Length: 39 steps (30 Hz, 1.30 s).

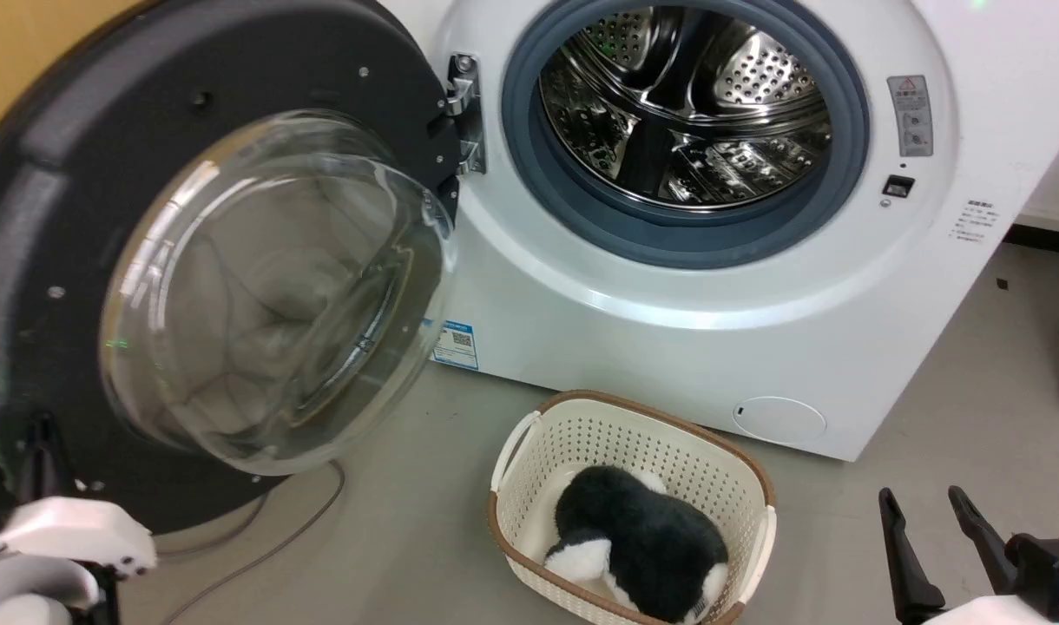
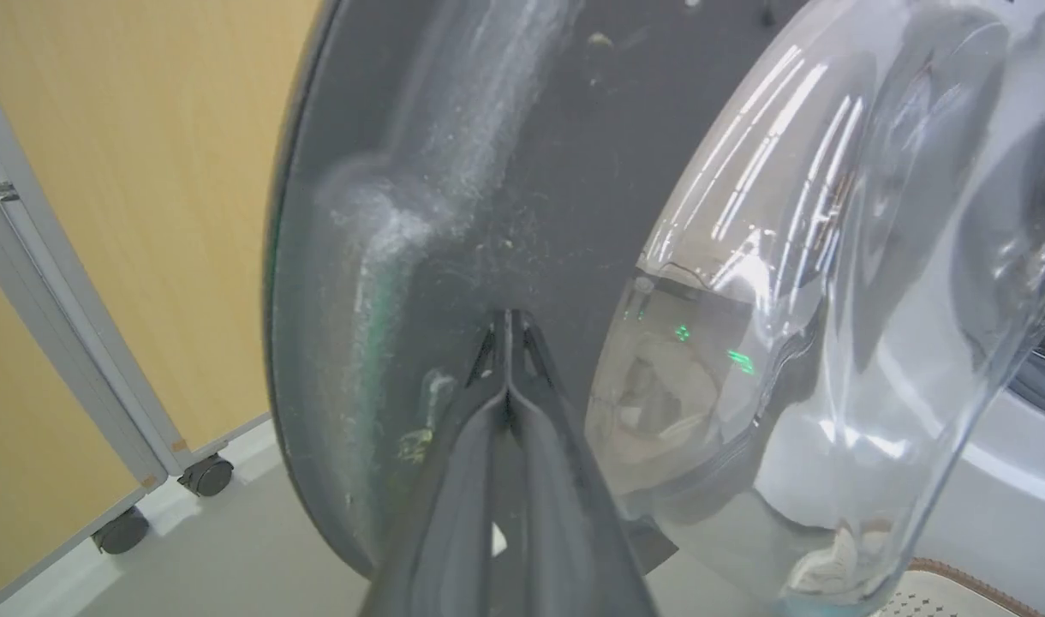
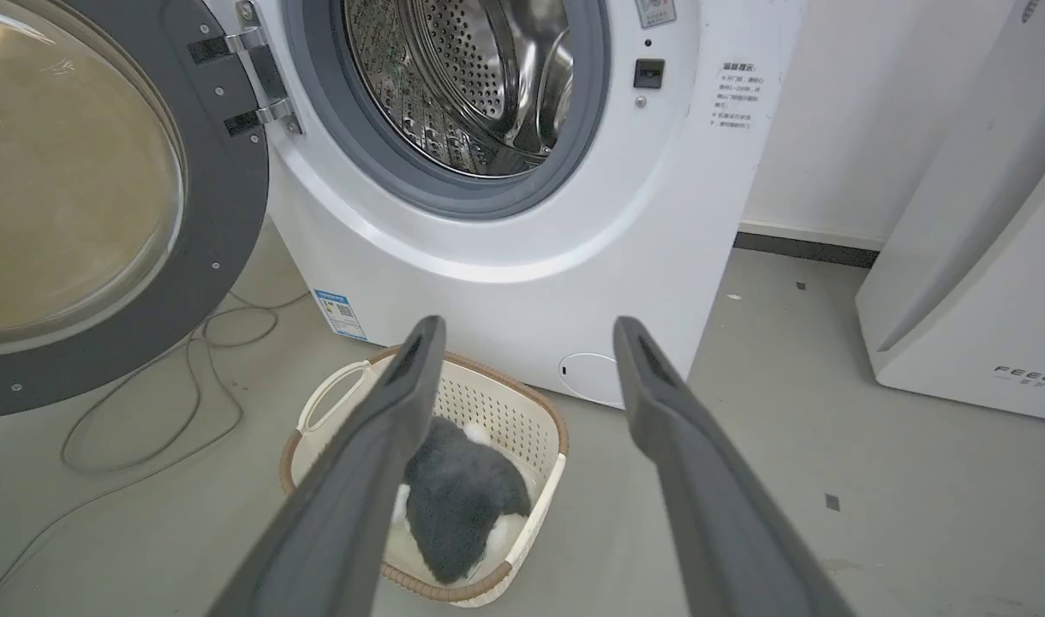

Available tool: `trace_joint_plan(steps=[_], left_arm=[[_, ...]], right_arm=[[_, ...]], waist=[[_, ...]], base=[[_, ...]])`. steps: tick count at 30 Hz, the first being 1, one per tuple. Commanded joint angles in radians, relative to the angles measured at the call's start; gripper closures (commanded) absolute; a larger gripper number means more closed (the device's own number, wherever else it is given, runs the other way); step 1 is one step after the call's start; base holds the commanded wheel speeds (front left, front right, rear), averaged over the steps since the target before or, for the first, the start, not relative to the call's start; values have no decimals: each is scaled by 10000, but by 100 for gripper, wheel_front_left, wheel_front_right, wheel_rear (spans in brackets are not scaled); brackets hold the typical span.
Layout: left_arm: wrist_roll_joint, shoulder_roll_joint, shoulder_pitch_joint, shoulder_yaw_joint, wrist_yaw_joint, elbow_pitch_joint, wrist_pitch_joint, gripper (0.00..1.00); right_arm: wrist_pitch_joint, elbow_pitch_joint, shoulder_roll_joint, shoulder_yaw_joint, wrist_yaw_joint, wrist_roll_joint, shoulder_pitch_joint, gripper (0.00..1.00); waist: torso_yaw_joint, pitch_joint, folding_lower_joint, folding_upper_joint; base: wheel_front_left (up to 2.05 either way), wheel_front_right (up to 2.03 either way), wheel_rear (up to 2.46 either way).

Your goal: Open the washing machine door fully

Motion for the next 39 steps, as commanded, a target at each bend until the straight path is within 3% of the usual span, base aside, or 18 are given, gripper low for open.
trace_joint_plan(steps=[1,11,18,24,25,28,30,31,39], left_arm=[[-16,113,-215,66,-51,199,-80,100],[131,567,-1444,606,-480,2623,-349,100],[609,1,-396,1300,-355,1757,-355,100],[1014,-1124,1340,1498,-382,-36,-356,100],[1085,-1352,1631,1443,-392,-355,-356,95],[1326,-2036,2420,1103,-401,-1199,-357,58],[1470,-2372,2821,849,-390,-1631,-357,10],[1572,-2464,2974,711,-381,-1825,-357,0],[2081,-2719,3275,-328,-514,-2731,-244,0]], right_arm=[[31,-58,26,-3,6,-84,54,0],[99,-109,26,67,6,-124,73,0],[24,-44,26,115,6,-41,91,0],[-66,29,26,210,6,-39,68,0],[-76,37,26,213,6,-41,70,0],[-99,70,26,230,6,-40,117,0],[-89,75,26,262,6,-76,130,0],[-81,71,26,275,6,-91,136,0],[-39,11,26,335,6,-221,118,0]], waist=[[-31,18,0,0],[-332,-10,0,0],[-591,-80,0,0],[-899,-193,0,0],[-943,-212,0,0],[-1057,-290,0,0],[-1153,-342,0,0],[-1194,-365,0,0],[-1620,-505,0,0]], base=[[0,0,0],[0,0,0],[0,0,0],[0,0,0],[0,0,0],[0,0,0],[0,0,0],[0,0,0],[0,0,0]])
